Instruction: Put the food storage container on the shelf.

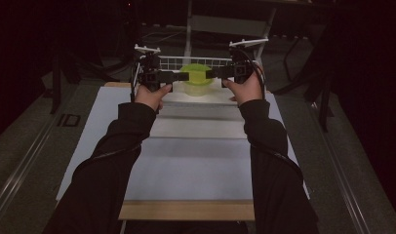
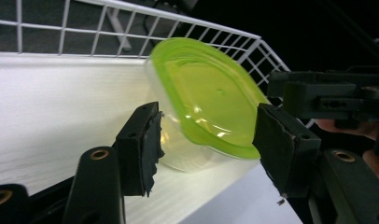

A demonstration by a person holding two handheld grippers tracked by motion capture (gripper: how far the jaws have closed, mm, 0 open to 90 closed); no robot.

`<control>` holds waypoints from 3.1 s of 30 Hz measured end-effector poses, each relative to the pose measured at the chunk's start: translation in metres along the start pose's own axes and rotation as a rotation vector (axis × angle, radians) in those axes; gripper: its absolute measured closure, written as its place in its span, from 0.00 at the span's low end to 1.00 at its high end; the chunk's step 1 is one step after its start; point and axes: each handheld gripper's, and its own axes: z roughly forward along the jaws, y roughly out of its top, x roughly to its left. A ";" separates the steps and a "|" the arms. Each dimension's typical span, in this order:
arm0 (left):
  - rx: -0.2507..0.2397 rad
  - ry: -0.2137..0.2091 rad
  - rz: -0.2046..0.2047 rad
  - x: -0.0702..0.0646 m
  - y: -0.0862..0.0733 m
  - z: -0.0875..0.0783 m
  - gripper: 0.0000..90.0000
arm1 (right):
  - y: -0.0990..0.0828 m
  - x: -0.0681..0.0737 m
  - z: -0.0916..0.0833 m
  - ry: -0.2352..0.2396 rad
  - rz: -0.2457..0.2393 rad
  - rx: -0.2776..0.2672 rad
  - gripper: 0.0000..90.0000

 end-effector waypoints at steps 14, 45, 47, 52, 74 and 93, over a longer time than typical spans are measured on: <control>-0.074 -0.084 0.160 -0.018 -0.021 -0.031 0.25 | -0.023 0.016 -0.017 0.034 -0.116 -0.013 0.30; -0.261 -0.068 0.349 -0.002 -0.125 -0.051 0.12 | -0.056 0.015 0.016 -0.056 -0.129 -0.059 0.83; -0.253 -0.074 0.359 -0.005 -0.125 -0.052 0.12 | -0.060 0.019 0.010 -0.041 -0.149 -0.063 0.76; -0.240 -0.096 0.399 -0.012 -0.124 -0.054 0.07 | -0.072 0.033 -0.002 0.017 -0.189 -0.070 0.52; -0.175 -0.163 0.474 -0.025 -0.156 -0.068 0.03 | -0.153 0.031 -0.020 0.119 -0.272 -0.138 0.21; -0.055 -0.151 0.518 0.008 -0.206 -0.071 0.03 | -0.222 -0.002 -0.024 0.128 -0.258 -0.114 0.20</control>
